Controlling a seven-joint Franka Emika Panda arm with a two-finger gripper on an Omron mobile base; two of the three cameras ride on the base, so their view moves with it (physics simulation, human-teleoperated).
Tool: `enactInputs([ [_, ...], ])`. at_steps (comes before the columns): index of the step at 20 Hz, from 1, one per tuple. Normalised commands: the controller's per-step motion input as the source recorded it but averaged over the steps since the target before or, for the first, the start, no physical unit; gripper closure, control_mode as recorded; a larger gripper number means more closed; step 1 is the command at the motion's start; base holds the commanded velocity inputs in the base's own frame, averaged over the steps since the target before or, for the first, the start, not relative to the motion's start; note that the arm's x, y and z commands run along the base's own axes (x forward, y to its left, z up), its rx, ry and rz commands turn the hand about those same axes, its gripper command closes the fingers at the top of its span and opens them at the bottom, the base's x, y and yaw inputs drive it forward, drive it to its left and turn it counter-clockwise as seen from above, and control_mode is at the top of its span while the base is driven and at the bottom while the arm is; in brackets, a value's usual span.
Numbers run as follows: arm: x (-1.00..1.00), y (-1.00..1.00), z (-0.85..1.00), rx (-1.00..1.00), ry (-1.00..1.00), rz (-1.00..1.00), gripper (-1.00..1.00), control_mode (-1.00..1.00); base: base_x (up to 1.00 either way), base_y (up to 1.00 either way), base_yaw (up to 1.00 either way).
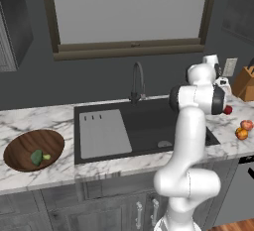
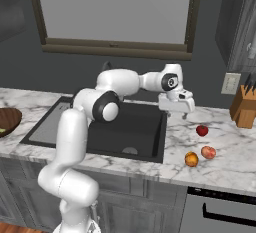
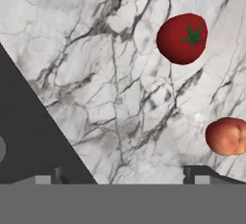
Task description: There is a mixed pile of frozen fruits and vegetables on the counter. Locate all the frozen vegetables and place the items in a bowl on the counter. Take all the frozen fruits and defrost them in a running sink.
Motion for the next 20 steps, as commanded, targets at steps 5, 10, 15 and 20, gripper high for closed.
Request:
enactInputs([
  [5,0.04,-0.43,-0.11,-0.02,-0.01,-0.06,-1.0,-1.0,0.0,0.0,0.0],
  [10,-0.04,-0.34,-0.13,0.0,-0.09,-0.01,-1.0,-1.0,0.0,0.0,0.0],
  [15,0.0,-0.35,-0.13,0.0,-0.05,0.0,-1.0,-1.0,0.0,0.0,0.0],
  [20,0.01,-0.3,-0.21,-0.02,-0.07,0.0,-1.0,-1.0,0.0,0.0,0.0],
])
